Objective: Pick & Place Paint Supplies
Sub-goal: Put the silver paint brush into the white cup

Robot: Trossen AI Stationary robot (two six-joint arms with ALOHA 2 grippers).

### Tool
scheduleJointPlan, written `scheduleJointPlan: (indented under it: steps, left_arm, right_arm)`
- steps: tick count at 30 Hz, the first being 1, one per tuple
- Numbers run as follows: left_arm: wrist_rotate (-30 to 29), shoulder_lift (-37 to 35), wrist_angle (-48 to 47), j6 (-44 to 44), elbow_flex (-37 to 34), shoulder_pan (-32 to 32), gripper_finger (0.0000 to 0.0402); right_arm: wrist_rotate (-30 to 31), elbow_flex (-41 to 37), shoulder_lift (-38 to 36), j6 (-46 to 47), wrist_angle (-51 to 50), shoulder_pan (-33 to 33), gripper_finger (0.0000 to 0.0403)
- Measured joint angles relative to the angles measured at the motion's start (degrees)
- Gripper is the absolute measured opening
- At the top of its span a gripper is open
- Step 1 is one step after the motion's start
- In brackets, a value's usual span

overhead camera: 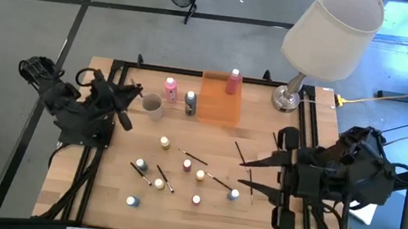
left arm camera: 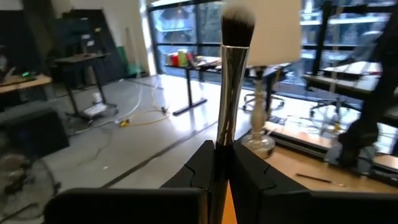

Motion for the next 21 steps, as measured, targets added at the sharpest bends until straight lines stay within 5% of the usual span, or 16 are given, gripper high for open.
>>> scheduleJointPlan:
  steps: [21]
  left_arm:
    - [-6.75, -10.19, -3.62, -27.92, -27.54, -0.18, 0.0021]
  right_arm:
    - [3.03, -0.02, 0.06, 0.49, -2.81, 1.17, 0.0138]
